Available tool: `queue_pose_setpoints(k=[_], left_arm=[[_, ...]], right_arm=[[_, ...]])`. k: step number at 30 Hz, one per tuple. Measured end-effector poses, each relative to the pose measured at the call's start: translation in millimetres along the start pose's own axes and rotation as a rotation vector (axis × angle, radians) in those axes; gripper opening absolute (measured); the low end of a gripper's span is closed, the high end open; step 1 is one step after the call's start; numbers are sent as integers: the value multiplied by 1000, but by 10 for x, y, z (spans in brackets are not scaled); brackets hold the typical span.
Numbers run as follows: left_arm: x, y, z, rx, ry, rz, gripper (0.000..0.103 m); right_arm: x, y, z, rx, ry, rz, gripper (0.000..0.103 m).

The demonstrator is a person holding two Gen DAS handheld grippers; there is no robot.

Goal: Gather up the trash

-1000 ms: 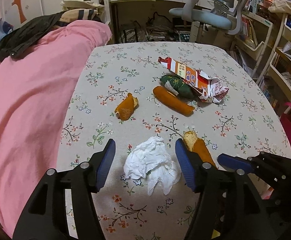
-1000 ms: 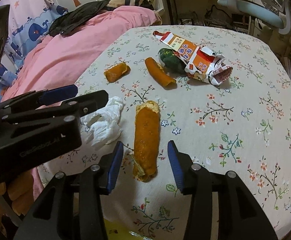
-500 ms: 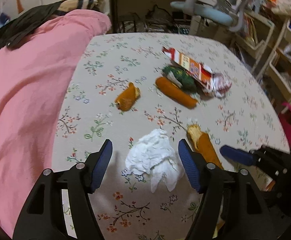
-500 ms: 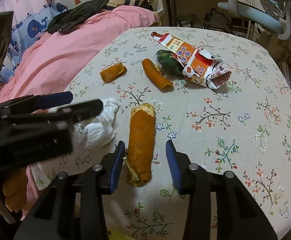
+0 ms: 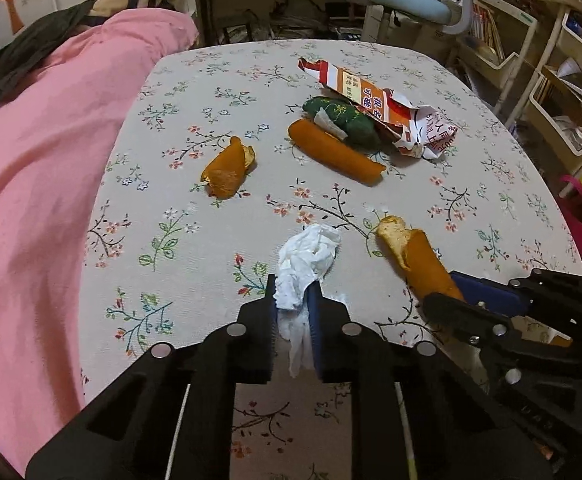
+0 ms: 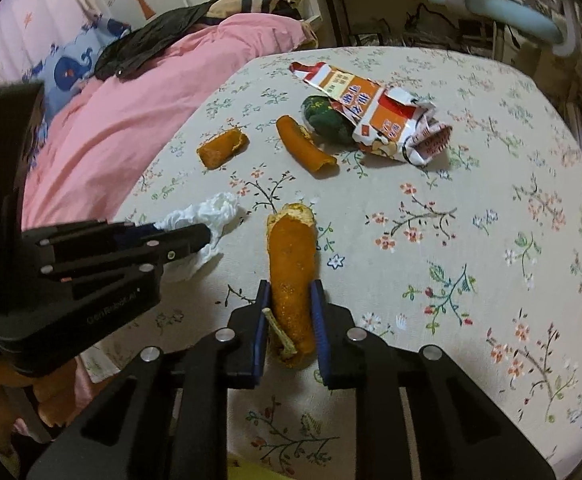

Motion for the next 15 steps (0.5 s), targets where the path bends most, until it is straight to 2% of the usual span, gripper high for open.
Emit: queue_pose_setpoints(k=[9, 15], left_arm=[[-333, 180, -30, -145, -59, -60, 13], [-595, 153, -119, -179, -95, -70, 13]], right_arm=[[-192, 80, -64, 33, -19, 54, 21], [-361, 157, -236, 50, -34, 98, 21]])
Point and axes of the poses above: each gripper's, at about its wrist camera, not at the fingertips, and x roughly the way its jaws point, y to its left, z to its top, the point moved 8 cm from there along x, roughly the way its jaws point, and after that the axes turned 6 degrees about x, right-handed, at the moved point
